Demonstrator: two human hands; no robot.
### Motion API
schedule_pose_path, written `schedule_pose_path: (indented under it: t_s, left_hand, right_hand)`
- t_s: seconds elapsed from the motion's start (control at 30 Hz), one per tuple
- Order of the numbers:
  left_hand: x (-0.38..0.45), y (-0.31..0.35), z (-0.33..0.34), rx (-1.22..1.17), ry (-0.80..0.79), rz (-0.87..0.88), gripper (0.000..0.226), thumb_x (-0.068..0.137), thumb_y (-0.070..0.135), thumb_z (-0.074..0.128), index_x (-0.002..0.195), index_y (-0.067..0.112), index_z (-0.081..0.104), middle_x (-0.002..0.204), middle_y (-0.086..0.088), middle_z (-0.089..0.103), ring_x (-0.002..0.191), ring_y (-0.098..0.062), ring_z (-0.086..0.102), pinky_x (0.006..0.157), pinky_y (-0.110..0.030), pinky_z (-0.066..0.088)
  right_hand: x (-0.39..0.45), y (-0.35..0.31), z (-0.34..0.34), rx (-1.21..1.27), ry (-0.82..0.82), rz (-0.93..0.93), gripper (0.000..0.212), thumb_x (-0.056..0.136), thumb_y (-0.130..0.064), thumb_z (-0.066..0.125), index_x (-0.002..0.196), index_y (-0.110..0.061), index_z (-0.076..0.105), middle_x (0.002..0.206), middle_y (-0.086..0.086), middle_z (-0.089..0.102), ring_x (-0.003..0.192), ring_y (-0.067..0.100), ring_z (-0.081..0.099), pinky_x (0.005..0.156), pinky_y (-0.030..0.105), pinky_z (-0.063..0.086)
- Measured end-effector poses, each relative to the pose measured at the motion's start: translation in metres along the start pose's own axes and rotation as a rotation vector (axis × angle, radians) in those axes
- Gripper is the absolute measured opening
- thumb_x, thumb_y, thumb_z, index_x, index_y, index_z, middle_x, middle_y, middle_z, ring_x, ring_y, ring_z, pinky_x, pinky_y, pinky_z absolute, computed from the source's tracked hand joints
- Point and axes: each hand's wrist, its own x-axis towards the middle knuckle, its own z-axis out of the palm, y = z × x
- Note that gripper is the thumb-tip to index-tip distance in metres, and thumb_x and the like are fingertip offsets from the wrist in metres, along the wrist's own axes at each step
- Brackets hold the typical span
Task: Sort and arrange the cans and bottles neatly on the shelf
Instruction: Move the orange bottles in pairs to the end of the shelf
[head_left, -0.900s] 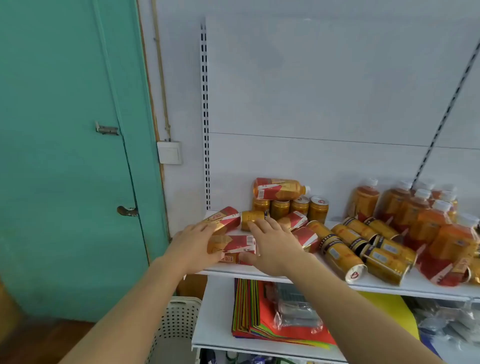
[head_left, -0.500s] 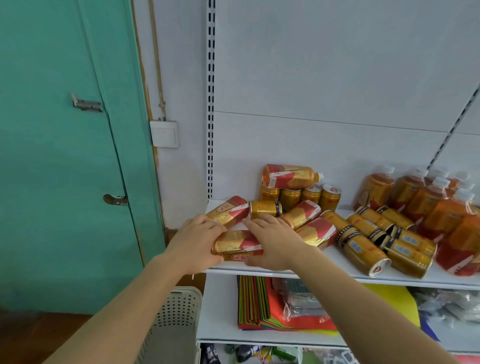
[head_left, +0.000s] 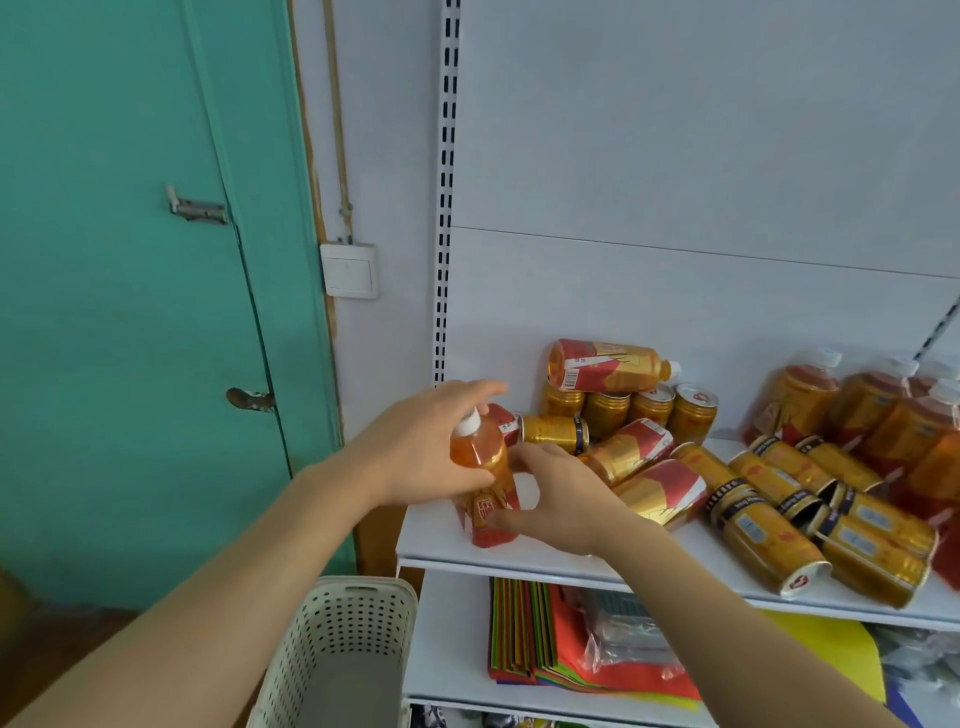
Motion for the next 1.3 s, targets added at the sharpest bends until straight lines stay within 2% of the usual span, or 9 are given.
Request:
schedule_pose_path:
  t_s: [0.13,0.23,0.37,0.57,0.77,0.97,1.07,1.2,1.3]
  left_hand:
    - [-0.014,-0.012,0.024,-0.381,0.150,-0.182,0.109,0.074,0.042,0.094,0.156,0.053,0.022,0.141,0.016,0.053,0.117,-0.007,0.062,0.090,-0.017,0.050]
    - [-0.023,-0.017,0.039,-0.498,0.224,-0.305,0.105,0.072,0.036,0.097,0.147,0.053,0.025,0.131,0.014,0.059,0.115,-0.015,0.066,0.096,-0.029,0.057]
    - [-0.024,-0.017,0.036,-0.410,0.198,-0.320,0.096,0.069,0.046,0.097,0.139,0.053,0.032,0.122,0.018,0.063,0.108,-0.009,0.067,0.091,-0.030,0.059]
    - [-0.036,-0.024,0.020,-0.326,0.132,-0.302,0.081,0.070,0.055,0.092,0.130,0.068,0.039,0.120,0.030,0.065,0.108,0.003,0.065,0.094,-0.033,0.059]
    - [-0.049,-0.033,0.013,-0.335,0.174,-0.304,0.078,0.072,0.055,0.091,0.119,0.081,0.034,0.120,0.035,0.061,0.111,0.010,0.061,0.089,-0.021,0.054]
    - [-0.056,-0.035,0.027,-0.369,0.203,-0.338,0.081,0.076,0.056,0.087,0.126,0.080,0.029,0.122,0.038,0.059,0.112,0.012,0.060,0.088,-0.018,0.051]
    - [-0.059,-0.035,0.031,-0.362,0.242,-0.347,0.081,0.077,0.055,0.087,0.123,0.082,0.027,0.116,0.047,0.056,0.111,0.021,0.055,0.083,-0.016,0.052]
    - [-0.057,-0.036,0.036,-0.304,0.302,-0.347,0.081,0.074,0.067,0.083,0.127,0.080,0.024,0.120,0.039,0.057,0.111,0.009,0.060,0.090,-0.023,0.054]
    - [-0.052,-0.037,0.040,-0.285,0.349,-0.355,0.080,0.075,0.068,0.082,0.127,0.079,0.023,0.118,0.042,0.053,0.106,0.014,0.056,0.090,-0.024,0.051]
  right_hand:
    - [0.008,0.005,0.003,0.070,-0.005,-0.030,0.070,0.079,-0.070,0.072,0.140,-0.040,0.057,0.132,-0.021,0.061,0.127,0.003,0.051,0.108,0.041,0.052]
    - [0.015,0.001,-0.003,-0.051,0.006,-0.153,0.067,0.086,-0.068,0.070,0.144,-0.034,0.060,0.136,-0.013,0.064,0.131,0.010,0.049,0.111,0.038,0.047]
    - [0.023,0.006,-0.023,-0.164,-0.087,-0.230,0.066,0.090,-0.064,0.072,0.147,-0.033,0.059,0.148,-0.012,0.059,0.139,0.011,0.043,0.112,0.026,0.029]
    - [0.064,0.018,-0.025,-0.265,-0.007,-0.218,0.079,0.098,-0.049,0.069,0.165,-0.032,0.033,0.169,-0.006,0.037,0.158,0.023,0.026,0.130,0.045,0.024]
    - [0.104,0.001,0.010,-0.429,-0.130,-0.278,0.102,0.091,-0.049,0.076,0.169,-0.035,0.012,0.178,-0.006,0.011,0.164,0.028,0.002,0.132,0.052,0.017]
    - [0.130,-0.006,0.024,-0.528,-0.166,-0.360,0.076,0.078,-0.048,0.086,0.145,-0.040,0.052,0.139,-0.013,0.062,0.131,0.023,0.052,0.106,0.046,0.049]
    - [0.132,-0.005,0.024,-0.462,-0.055,-0.338,0.066,0.078,-0.055,0.084,0.135,-0.039,0.056,0.128,-0.014,0.065,0.118,0.020,0.057,0.090,0.043,0.055]
    - [0.127,-0.009,0.014,-0.180,0.115,-0.209,0.046,0.080,-0.065,0.076,0.111,-0.039,0.055,0.105,-0.014,0.065,0.098,0.019,0.065,0.071,0.034,0.049]
    - [0.113,-0.015,0.012,0.064,0.208,-0.034,0.058,0.079,-0.069,0.076,0.121,-0.034,0.057,0.107,-0.012,0.067,0.093,0.016,0.066,0.071,0.031,0.048]
